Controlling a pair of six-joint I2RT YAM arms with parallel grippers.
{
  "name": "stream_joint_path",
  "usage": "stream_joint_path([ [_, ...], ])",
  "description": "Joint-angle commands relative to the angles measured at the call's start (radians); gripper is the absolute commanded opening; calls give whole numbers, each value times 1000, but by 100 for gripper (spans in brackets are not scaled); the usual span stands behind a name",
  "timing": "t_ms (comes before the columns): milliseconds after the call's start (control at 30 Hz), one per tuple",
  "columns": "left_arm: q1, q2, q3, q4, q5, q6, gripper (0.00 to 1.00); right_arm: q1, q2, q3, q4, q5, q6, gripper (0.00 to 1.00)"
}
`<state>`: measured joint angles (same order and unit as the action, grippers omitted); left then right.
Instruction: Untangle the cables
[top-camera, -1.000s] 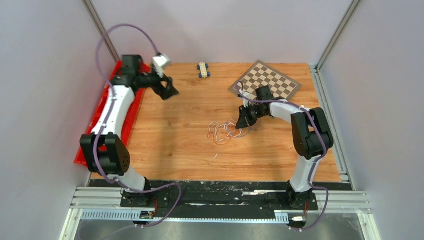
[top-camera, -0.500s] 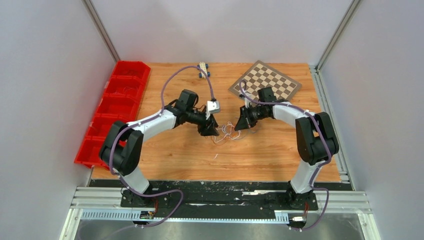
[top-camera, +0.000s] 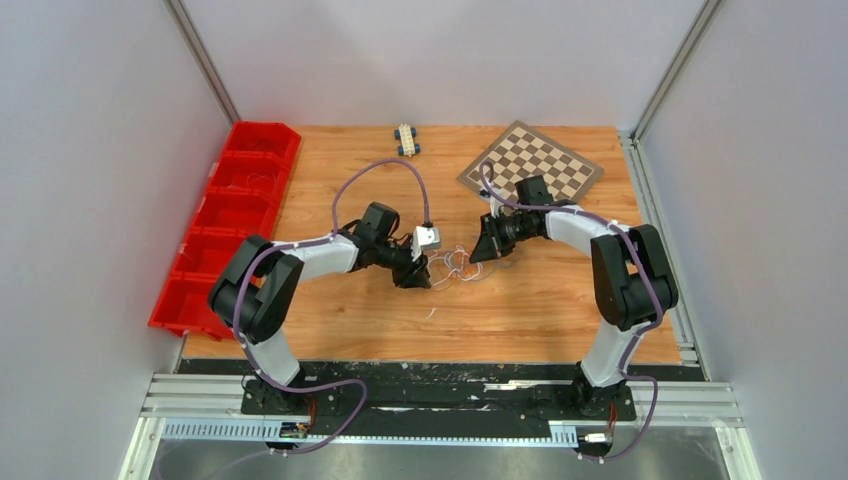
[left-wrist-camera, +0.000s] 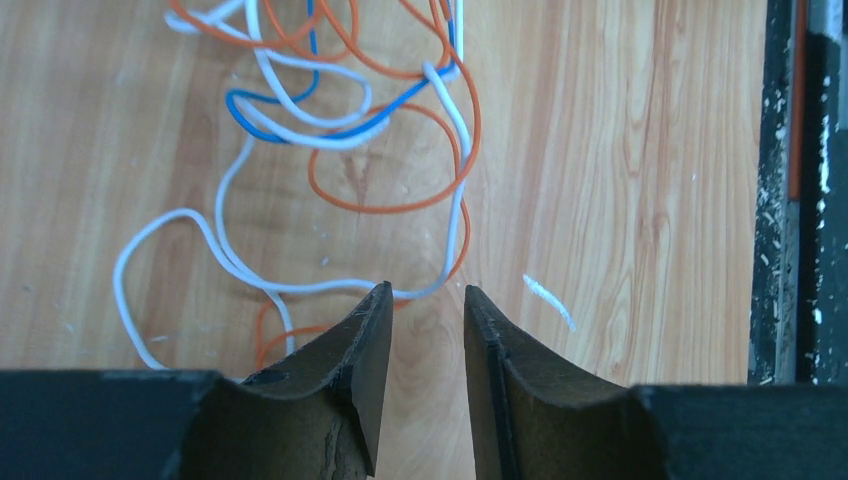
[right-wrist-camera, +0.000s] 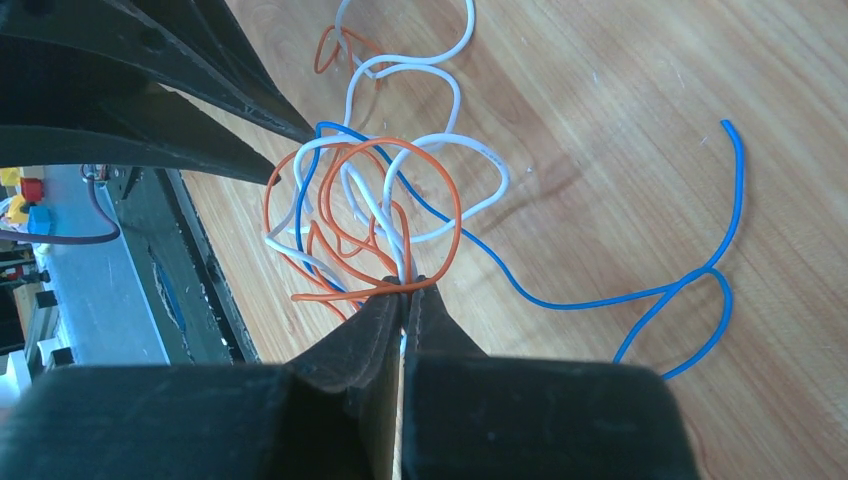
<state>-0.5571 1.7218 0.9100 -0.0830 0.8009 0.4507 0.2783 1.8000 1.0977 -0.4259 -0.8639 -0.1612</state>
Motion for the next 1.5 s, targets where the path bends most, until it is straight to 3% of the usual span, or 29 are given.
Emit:
stream_joint_path([
  [0,-14,-23,-26,51,-21,68,42,-1,-31,-5,38,-11,12,0],
  [100,-37,-17,-32,96,-32,58,49,-1,-31,-4,38,-11,16,0],
  [267,-79,27,11,138,-66,26,51,-1,-33,-2,39,-11,26,0],
  [333,-89,44,39,108,-87,22,44,-3,-34,-2,38,-9,28,0],
  [400,-89,40,59,44,-112,19,30,-14,-27,-4,40,-8,34,0],
  [467,-82,-6,57,-18,-120,27,7,-29,-15,-1,40,9,36,0],
  [567,-70,-141,53,-90,-119,32,0,-37,-2,7,44,127,29,1],
  [733,-4,-316,170,-306,-61,7,0,-37,30,24,64,379,32,4],
  [933,139,-428,378,-436,26,-97,0,-37,72,16,58,485,12,14],
  [1067,268,-416,562,-413,84,-282,0,-37,72,6,57,546,-10,16],
  [1267,419,-381,815,-322,98,-417,0,-37,76,5,49,581,-41,18],
  [1333,463,-368,877,-261,87,-473,0,-37,83,5,43,595,-56,14],
  [1400,494,-354,937,-217,65,-506,0,-37,85,5,40,608,-75,2],
  [1467,523,-342,985,-173,19,-534,0,-38,84,2,39,621,-93,0],
])
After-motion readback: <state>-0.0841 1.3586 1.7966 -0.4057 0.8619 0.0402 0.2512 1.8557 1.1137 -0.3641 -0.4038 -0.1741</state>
